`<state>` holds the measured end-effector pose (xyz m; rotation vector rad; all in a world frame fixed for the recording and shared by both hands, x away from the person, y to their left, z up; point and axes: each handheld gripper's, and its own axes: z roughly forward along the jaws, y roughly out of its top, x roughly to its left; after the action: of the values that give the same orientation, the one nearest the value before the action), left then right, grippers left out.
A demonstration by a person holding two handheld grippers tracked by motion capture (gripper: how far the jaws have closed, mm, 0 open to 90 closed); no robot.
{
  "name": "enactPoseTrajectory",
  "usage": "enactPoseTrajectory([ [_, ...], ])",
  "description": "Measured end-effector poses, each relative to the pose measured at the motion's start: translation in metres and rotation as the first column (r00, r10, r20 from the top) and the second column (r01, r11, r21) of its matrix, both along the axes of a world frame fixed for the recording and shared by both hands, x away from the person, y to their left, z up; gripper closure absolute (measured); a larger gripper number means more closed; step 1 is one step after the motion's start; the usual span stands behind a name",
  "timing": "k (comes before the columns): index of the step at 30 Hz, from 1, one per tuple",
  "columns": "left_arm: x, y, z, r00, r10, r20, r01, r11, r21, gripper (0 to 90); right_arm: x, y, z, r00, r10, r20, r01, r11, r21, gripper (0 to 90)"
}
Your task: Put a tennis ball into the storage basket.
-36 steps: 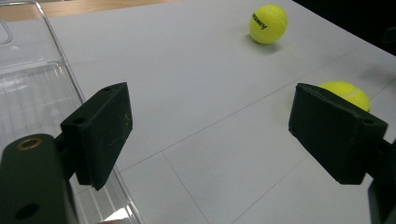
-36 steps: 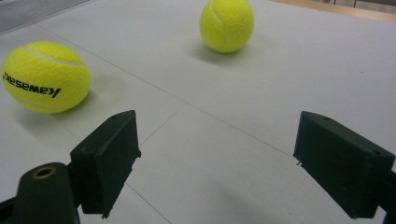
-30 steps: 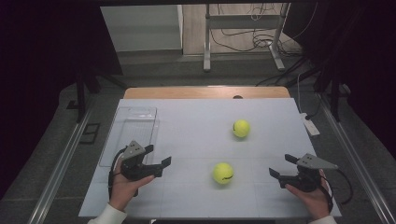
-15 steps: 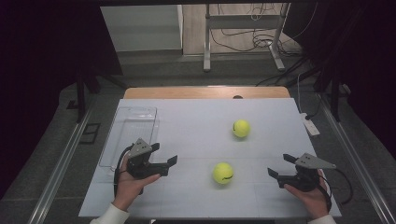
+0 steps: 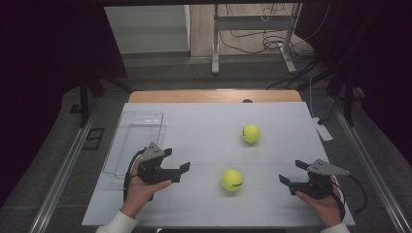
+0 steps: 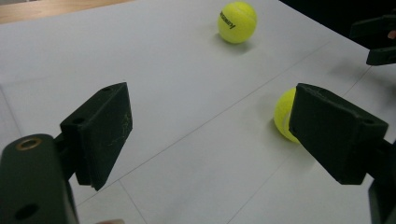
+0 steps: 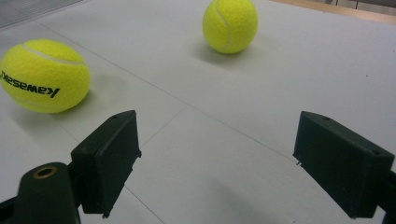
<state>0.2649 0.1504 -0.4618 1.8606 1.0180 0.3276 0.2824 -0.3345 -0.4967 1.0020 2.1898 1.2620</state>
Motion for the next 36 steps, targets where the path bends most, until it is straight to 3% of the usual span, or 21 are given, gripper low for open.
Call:
enactPoseTrajectory([
  [36, 0.008, -0.031, 0.005, 0.9953, -0.095, -0.016, 0.095, 0.9955, 0.0, 14.0, 0.001, -0.001, -0.001, 1.0, -0.002, -0.009, 0.002, 1.0, -0.003, 14.5],
])
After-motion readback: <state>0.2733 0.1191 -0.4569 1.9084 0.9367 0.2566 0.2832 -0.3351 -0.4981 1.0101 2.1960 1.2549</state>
